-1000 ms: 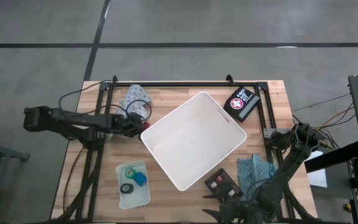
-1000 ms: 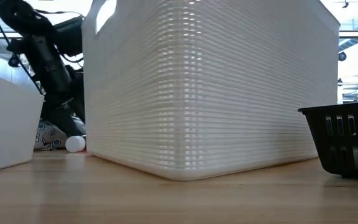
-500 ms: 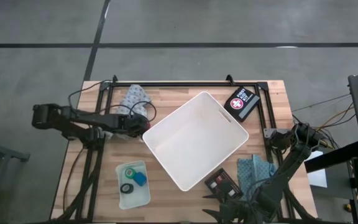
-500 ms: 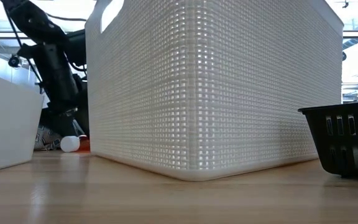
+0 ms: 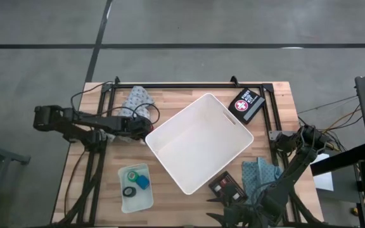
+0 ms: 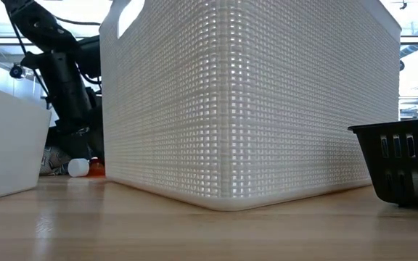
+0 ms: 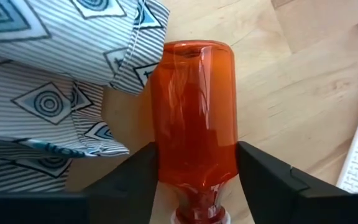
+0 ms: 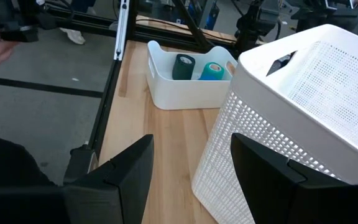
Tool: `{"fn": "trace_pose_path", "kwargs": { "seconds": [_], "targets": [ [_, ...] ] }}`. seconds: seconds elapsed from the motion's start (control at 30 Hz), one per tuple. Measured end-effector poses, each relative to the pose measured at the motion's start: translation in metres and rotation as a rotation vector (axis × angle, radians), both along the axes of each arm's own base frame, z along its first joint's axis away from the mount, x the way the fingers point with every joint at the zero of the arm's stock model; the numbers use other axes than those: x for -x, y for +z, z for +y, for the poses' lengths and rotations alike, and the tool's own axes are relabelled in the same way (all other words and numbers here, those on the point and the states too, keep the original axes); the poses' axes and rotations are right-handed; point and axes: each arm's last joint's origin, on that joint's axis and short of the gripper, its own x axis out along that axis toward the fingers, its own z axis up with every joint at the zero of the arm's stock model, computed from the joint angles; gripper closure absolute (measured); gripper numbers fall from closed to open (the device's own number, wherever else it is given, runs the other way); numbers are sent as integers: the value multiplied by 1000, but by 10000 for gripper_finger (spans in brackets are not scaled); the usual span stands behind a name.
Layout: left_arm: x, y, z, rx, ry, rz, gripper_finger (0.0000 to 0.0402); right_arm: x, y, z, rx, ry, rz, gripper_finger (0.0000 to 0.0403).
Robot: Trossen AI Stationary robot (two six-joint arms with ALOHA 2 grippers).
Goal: Pick & place medical supplies in basket/bin
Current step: Put the orange bottle into the black basket
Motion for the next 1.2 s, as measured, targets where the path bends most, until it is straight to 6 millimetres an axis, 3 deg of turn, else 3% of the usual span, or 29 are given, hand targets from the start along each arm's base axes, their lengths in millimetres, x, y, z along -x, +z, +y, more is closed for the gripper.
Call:
{"fn": "trace_pose_path", "kwargs": {
  "seconds": [0.13, 0.53, 0.87, 1.2],
  "targets": [
    [0, 0, 0, 0, 0, -2, 219, 0, 0, 0, 0, 0, 0, 193],
    [1, 7, -1, 8, -14, -40, 207, 0, 0, 0, 0, 0, 0, 193],
    [13, 40, -2, -30, -13, -203, 200, 0, 0, 0, 0, 0, 0, 193],
    [49, 78, -7, -85, -33, -365, 199, 0, 0, 0, 1, 0, 0, 193]
  ]
}}
